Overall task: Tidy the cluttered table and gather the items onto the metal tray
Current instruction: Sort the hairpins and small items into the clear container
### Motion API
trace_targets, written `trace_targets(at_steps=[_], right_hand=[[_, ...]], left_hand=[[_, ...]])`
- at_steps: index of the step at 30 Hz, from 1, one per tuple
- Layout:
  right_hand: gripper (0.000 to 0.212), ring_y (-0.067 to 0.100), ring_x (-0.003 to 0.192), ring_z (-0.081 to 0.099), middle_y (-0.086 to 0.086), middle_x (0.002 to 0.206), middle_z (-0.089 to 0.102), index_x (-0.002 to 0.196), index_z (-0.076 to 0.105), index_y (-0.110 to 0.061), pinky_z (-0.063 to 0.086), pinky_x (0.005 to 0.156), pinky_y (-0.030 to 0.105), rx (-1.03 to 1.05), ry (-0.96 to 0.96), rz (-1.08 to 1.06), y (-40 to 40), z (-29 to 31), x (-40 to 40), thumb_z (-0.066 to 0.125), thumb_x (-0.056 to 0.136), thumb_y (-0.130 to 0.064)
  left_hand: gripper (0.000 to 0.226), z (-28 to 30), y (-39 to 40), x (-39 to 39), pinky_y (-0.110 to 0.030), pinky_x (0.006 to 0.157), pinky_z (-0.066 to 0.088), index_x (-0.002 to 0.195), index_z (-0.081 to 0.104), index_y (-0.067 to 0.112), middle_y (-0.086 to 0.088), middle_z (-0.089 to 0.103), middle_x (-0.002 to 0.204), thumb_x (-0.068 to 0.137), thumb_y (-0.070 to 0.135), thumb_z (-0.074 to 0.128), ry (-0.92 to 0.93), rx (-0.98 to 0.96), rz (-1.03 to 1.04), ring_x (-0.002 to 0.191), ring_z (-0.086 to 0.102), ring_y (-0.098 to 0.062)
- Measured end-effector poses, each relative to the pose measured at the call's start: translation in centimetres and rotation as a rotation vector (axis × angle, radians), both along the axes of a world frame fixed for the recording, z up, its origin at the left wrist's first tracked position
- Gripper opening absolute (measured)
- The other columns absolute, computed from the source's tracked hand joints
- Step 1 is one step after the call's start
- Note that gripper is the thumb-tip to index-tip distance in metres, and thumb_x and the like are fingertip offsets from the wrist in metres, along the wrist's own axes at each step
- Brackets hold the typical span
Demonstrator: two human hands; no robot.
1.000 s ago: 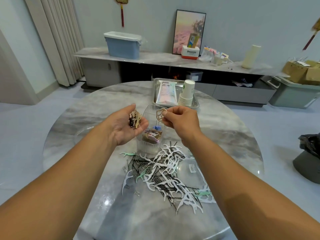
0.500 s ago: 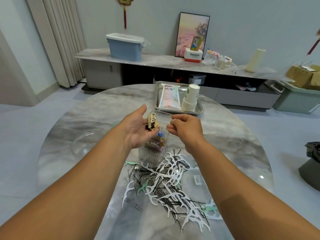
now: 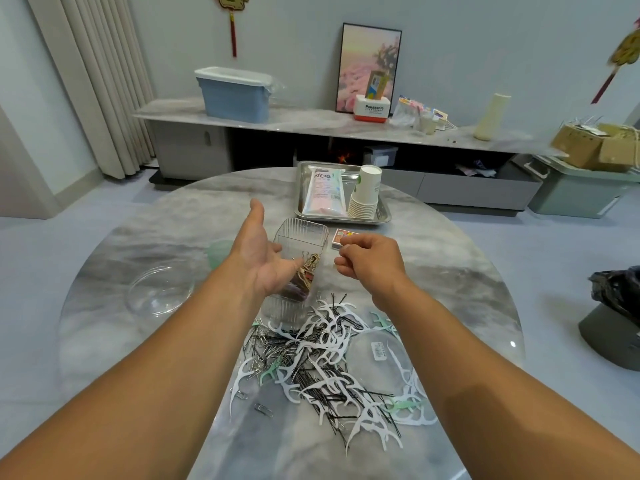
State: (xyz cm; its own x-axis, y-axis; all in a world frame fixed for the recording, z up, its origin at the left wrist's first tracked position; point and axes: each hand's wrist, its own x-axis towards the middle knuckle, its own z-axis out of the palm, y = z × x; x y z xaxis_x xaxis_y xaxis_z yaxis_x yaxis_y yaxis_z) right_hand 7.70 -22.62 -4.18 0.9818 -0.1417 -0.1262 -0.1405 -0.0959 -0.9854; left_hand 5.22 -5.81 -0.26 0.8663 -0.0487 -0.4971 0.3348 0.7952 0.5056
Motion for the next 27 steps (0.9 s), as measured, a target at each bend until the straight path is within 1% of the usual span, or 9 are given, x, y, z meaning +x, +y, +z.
trace_targets(at_steps=[4,6,10,13,16,18,21,24,27], right_hand=[[0.023,0.020,0.078,0.064,0.007,0.093,0.071,0.091,0.073,-0.019,0.057,0.074,0.038,-0.318,0.001,-0.071,-2.1,0.2,0.1,0.057,0.095,-0.003],[0.031,0.023,0.089,0.063,0.006,0.103,0.070,0.101,0.074,-0.022,0.049,0.075,0.031,-0.539,0.054,-0.083,-3.8,0.2,-0.1,0.055,0.092,0.000],[0.031,0.031,0.099,0.064,0.012,0.106,0.068,0.112,0.073,-0.012,0.053,0.085,0.036,-0.744,0.232,0.018,-6.4,0.0,-0.6,0.060,0.088,0.002],[0.034,0.025,0.095,0.057,0.014,0.109,0.066,0.119,0.070,-0.004,0.052,0.094,0.037,-0.862,0.331,0.159,-7.1,0.4,-1.2,0.072,0.086,-0.006],[0.041,0.026,0.099,0.062,0.017,0.120,0.069,0.121,0.068,0.000,0.053,0.100,0.039,-1.003,0.423,0.239,-7.3,1.2,-1.8,0.079,0.086,-0.018],[0.042,0.027,0.105,0.067,0.013,0.116,0.071,0.120,0.068,0.000,0.053,0.099,0.037,-1.151,0.489,0.308,-7.3,1.9,-2.5,0.078,0.088,-0.026],[0.043,0.026,0.093,0.065,0.009,0.096,0.066,0.111,0.065,-0.003,0.054,0.087,0.034,-1.159,0.553,0.438,-6.7,2.2,-4.2,0.078,0.089,-0.037],[0.062,0.028,0.102,0.066,0.011,0.119,0.068,0.118,0.065,-0.008,0.056,0.094,0.041,-1.152,0.569,0.559,-5.1,1.1,-5.8,0.082,0.079,-0.053],[0.089,0.030,0.109,0.061,0.012,0.136,0.058,0.130,0.057,-0.013,0.055,0.093,0.041,-1.304,0.535,0.587,-3.2,-1.0,-6.4,0.086,0.064,-0.065]], left_hand=[[0.100,0.1,0.3,-0.1,-0.051,0.121,0.028,0.157,0.009,-0.005,-0.028,0.002,0.165,0.097,0.064,0.048,0.007,0.102,-0.039,0.150,0.016,-0.047],[0.091,0.0,0.1,-0.2,-0.049,0.120,0.031,0.156,0.016,-0.006,-0.029,0.006,0.164,0.100,0.059,0.046,0.014,0.160,-0.073,0.151,0.018,-0.045],[0.077,-0.6,-1.6,-1.2,-0.045,0.121,0.031,0.157,0.021,-0.001,-0.028,0.019,0.162,0.104,0.049,0.046,-0.048,0.351,-0.164,0.149,0.027,-0.038],[0.057,-1.7,-3.5,-2.0,-0.045,0.119,0.035,0.153,0.034,0.005,-0.021,0.034,0.158,0.106,0.036,0.049,-0.087,0.586,-0.195,0.141,0.043,-0.034],[0.025,-2.9,-4.9,-2.5,-0.038,0.098,0.051,0.125,0.054,0.017,-0.004,0.057,0.132,0.102,0.027,0.057,-0.124,0.938,-0.158,0.111,0.059,-0.021],[0.026,-3.4,-5.4,-2.9,-0.028,0.074,0.046,0.123,0.054,0.022,0.005,0.057,0.113,0.098,0.022,0.061,-0.155,1.050,-0.095,0.092,0.057,-0.012],[0.028,-4.1,-6.0,-3.1,-0.029,0.074,0.045,0.122,0.055,0.025,0.004,0.055,0.115,0.096,0.016,0.060,-0.218,1.146,-0.106,0.094,0.055,-0.012],[0.025,-4.5,-6.4,-3.3,-0.022,0.065,0.043,0.118,0.055,0.026,0.003,0.056,0.114,0.097,0.012,0.056,-0.290,1.236,-0.148,0.090,0.056,-0.008],[0.022,-5.0,-6.9,-3.9,-0.021,0.057,0.051,0.107,0.058,0.028,0.002,0.061,0.107,0.100,0.008,0.051,-0.331,1.211,-0.266,0.081,0.062,-0.011]])
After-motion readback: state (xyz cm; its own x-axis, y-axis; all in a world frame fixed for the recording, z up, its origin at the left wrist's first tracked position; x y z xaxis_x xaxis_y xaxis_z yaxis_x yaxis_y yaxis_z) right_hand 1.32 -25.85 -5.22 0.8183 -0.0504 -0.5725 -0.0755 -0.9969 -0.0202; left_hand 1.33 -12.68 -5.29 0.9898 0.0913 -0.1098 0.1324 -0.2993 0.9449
